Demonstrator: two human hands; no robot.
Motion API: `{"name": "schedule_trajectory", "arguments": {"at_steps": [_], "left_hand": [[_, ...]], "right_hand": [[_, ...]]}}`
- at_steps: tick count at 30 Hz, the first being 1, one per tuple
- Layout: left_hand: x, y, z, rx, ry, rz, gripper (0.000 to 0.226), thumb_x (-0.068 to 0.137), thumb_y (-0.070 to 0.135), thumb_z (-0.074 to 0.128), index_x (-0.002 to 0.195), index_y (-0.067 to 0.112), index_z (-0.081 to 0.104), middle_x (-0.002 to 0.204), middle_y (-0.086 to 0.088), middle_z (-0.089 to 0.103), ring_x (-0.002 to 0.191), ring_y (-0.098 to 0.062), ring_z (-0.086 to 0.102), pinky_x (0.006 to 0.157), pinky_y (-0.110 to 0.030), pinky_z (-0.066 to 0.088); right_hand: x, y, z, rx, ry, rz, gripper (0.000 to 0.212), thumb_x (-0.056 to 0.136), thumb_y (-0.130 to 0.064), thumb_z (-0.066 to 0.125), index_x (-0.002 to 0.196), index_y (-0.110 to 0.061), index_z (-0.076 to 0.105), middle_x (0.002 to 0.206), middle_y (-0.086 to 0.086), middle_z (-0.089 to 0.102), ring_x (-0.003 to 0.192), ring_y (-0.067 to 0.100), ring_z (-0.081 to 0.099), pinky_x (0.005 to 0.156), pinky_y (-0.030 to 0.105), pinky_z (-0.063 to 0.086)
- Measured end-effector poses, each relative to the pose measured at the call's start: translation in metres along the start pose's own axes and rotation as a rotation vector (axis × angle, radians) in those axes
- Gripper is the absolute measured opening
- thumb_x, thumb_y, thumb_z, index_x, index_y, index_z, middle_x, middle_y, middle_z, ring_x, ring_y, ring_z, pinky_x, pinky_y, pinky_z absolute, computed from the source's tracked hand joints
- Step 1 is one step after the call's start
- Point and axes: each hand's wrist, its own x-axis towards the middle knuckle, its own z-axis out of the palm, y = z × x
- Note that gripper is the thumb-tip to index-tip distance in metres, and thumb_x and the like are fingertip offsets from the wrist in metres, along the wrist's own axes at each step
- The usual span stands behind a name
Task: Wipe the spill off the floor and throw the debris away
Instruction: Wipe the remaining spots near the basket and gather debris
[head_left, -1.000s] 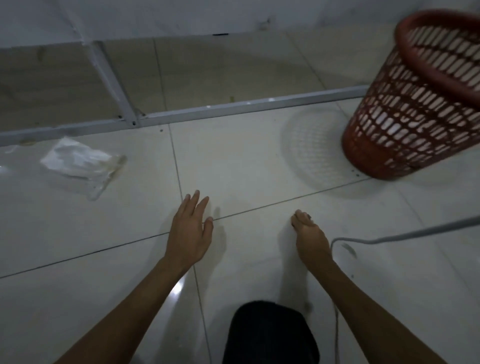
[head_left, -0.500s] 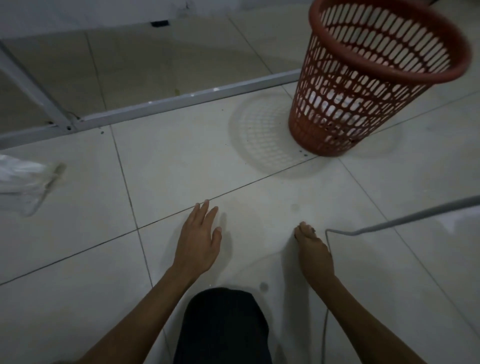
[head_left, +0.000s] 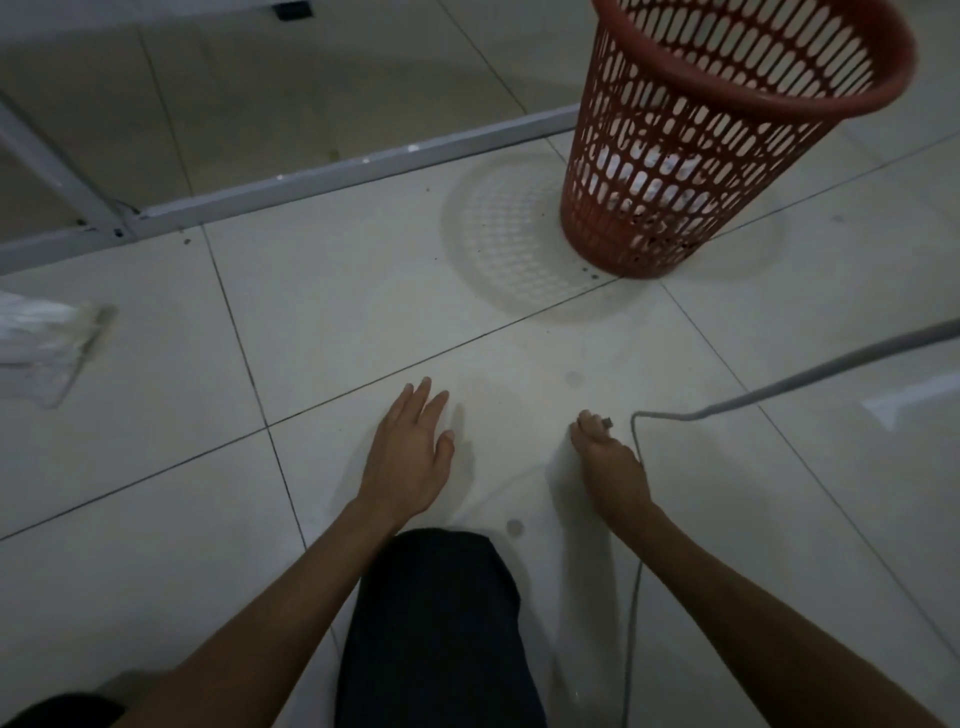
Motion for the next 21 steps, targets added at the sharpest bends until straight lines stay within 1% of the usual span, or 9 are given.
{"name": "schedule_trajectory", "arguments": {"at_steps": [2, 5, 7, 8, 9, 10, 11, 17, 21], "left_hand": [[-0.002, 0.004, 0.002, -0.006, 0.000, 0.001, 0.049, 0.096, 0.022, 0.041, 0.142, 0.011, 0.030, 0.155, -0.011, 0.020, 0.144, -0.026, 0.014, 0.118, -0.038, 0.015], [-0.005, 0.009, 0.005, -0.016, -0.007, 0.004, 0.049, 0.096, 0.022, 0.042, 0.142, 0.011, 0.031, 0.155, -0.011, 0.020, 0.144, -0.026, 0.014, 0.118, -0.039, 0.015], [-0.006, 0.011, 0.005, -0.017, -0.009, 0.002, 0.049, 0.096, 0.022, 0.041, 0.142, 0.011, 0.030, 0.155, -0.011, 0.020, 0.144, -0.026, 0.014, 0.118, -0.039, 0.015], [-0.006, 0.011, 0.005, -0.016, -0.007, -0.001, 0.049, 0.096, 0.022, 0.041, 0.142, 0.011, 0.030, 0.155, -0.011, 0.019, 0.144, -0.026, 0.013, 0.117, -0.039, 0.015], [-0.006, 0.012, 0.004, -0.017, -0.004, -0.004, 0.049, 0.096, 0.023, 0.041, 0.142, 0.011, 0.030, 0.155, -0.010, 0.019, 0.144, -0.026, 0.013, 0.117, -0.039, 0.015], [-0.007, 0.012, 0.003, -0.019, -0.001, -0.010, 0.049, 0.096, 0.023, 0.041, 0.142, 0.012, 0.030, 0.155, -0.010, 0.019, 0.144, -0.026, 0.013, 0.117, -0.039, 0.015], [-0.007, 0.011, 0.002, -0.022, 0.003, -0.014, 0.049, 0.096, 0.023, 0.040, 0.142, 0.012, 0.030, 0.155, -0.010, 0.019, 0.144, -0.026, 0.013, 0.117, -0.039, 0.015], [-0.006, 0.002, -0.003, -0.010, 0.011, -0.034, 0.048, 0.096, 0.023, 0.040, 0.142, 0.011, 0.030, 0.155, -0.011, 0.020, 0.144, -0.026, 0.014, 0.118, -0.040, 0.015], [-0.004, -0.004, -0.006, -0.020, 0.032, -0.043, 0.048, 0.096, 0.021, 0.041, 0.141, 0.010, 0.032, 0.154, -0.012, 0.021, 0.144, -0.026, 0.015, 0.117, -0.038, 0.014]], "right_hand": [[-0.013, 0.000, 0.005, -0.059, -0.030, -0.068, 0.044, 0.095, -0.002, 0.033, 0.138, -0.007, 0.035, 0.152, 0.008, 0.025, 0.120, 0.028, 0.051, 0.098, 0.037, 0.043], [-0.035, -0.001, 0.021, -0.062, -0.112, -0.208, 0.049, 0.096, -0.002, 0.030, 0.145, -0.010, 0.026, 0.157, 0.006, 0.015, 0.143, 0.023, 0.020, 0.116, 0.035, 0.020], [-0.050, -0.007, 0.028, -0.007, -0.148, -0.251, 0.046, 0.099, -0.010, 0.029, 0.145, -0.012, 0.027, 0.157, 0.004, 0.016, 0.145, 0.017, 0.015, 0.117, 0.032, 0.014], [-0.058, -0.012, 0.030, 0.026, -0.099, -0.240, 0.045, 0.097, -0.008, 0.038, 0.143, -0.011, 0.033, 0.155, 0.007, 0.023, 0.143, 0.019, 0.021, 0.116, 0.033, 0.020], [-0.065, -0.018, 0.032, 0.002, -0.044, -0.261, 0.048, 0.090, -0.004, 0.055, 0.136, -0.008, 0.044, 0.149, 0.014, 0.035, 0.138, 0.024, 0.034, 0.110, 0.035, 0.033], [-0.074, -0.027, 0.035, 0.036, -0.035, -0.314, 0.053, 0.077, -0.003, 0.072, 0.127, -0.005, 0.055, 0.139, 0.017, 0.049, 0.128, 0.027, 0.048, 0.100, 0.034, 0.045], [-0.082, -0.036, 0.035, -0.017, -0.052, -0.372, 0.057, 0.067, -0.005, 0.081, 0.120, -0.005, 0.061, 0.131, 0.017, 0.056, 0.120, 0.027, 0.056, 0.091, 0.033, 0.051], [-0.077, -0.046, 0.043, -0.157, -0.023, -0.504, 0.058, 0.057, -0.020, 0.089, 0.111, -0.012, 0.068, 0.122, 0.009, 0.065, 0.111, 0.021, 0.062, 0.079, 0.025, 0.057], [-0.048, -0.067, 0.038, -0.087, -0.003, -0.490, 0.059, 0.050, -0.012, 0.091, 0.104, -0.005, 0.070, 0.111, 0.014, 0.070, 0.101, 0.025, 0.068, 0.076, 0.027, 0.058]]}}
